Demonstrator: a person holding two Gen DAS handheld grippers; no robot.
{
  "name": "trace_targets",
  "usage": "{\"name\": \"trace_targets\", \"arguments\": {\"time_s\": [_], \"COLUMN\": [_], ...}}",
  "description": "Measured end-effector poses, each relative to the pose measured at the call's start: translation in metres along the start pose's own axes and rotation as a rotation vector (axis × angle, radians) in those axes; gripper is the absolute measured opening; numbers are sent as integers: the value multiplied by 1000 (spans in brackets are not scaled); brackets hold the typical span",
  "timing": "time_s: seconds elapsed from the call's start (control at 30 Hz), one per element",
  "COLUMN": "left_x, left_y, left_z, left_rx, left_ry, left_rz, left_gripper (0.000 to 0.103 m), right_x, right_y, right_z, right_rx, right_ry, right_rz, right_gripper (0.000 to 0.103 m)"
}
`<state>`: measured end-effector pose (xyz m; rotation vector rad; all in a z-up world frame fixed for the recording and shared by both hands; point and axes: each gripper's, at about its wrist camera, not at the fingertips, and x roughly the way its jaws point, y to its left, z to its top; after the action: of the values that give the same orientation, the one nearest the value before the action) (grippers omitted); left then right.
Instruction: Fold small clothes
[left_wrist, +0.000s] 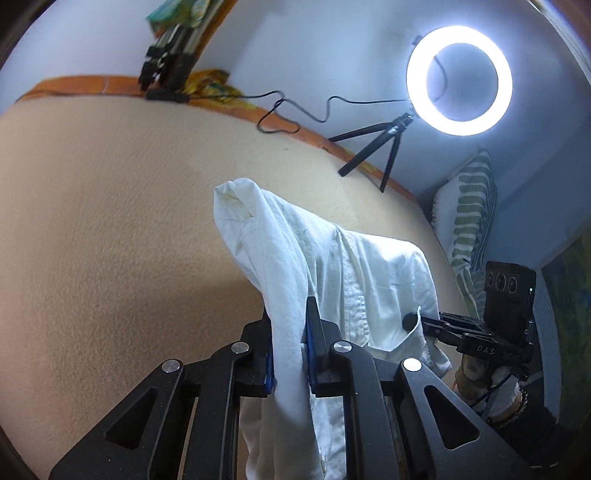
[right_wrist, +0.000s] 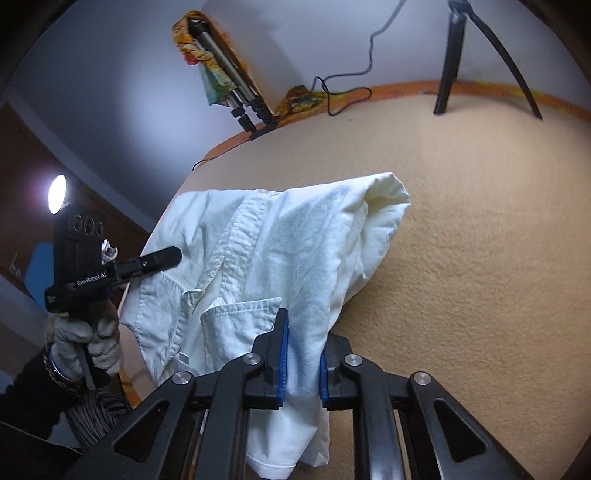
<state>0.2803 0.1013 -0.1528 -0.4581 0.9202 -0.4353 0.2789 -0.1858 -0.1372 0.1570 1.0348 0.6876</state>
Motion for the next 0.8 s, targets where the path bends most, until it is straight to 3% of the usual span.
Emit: {"name": "trace_targets", "arguments": {"time_s": [0.4, 0.8], "left_x": [27, 105], "left_y": [-83, -165], "left_z": [5, 25], "left_rx": [137, 186], "left_ry": [-33, -18], "left_rz": [-84, -204], "left_gripper": [11, 10], "right_x": [-70, -142], "right_y": [-15, -89], "right_z": [14, 36], "right_rx": [-85, -97], "right_ry": [-84, -116], "right_rz": [-138, -329], "right_gripper": [9, 9]}}
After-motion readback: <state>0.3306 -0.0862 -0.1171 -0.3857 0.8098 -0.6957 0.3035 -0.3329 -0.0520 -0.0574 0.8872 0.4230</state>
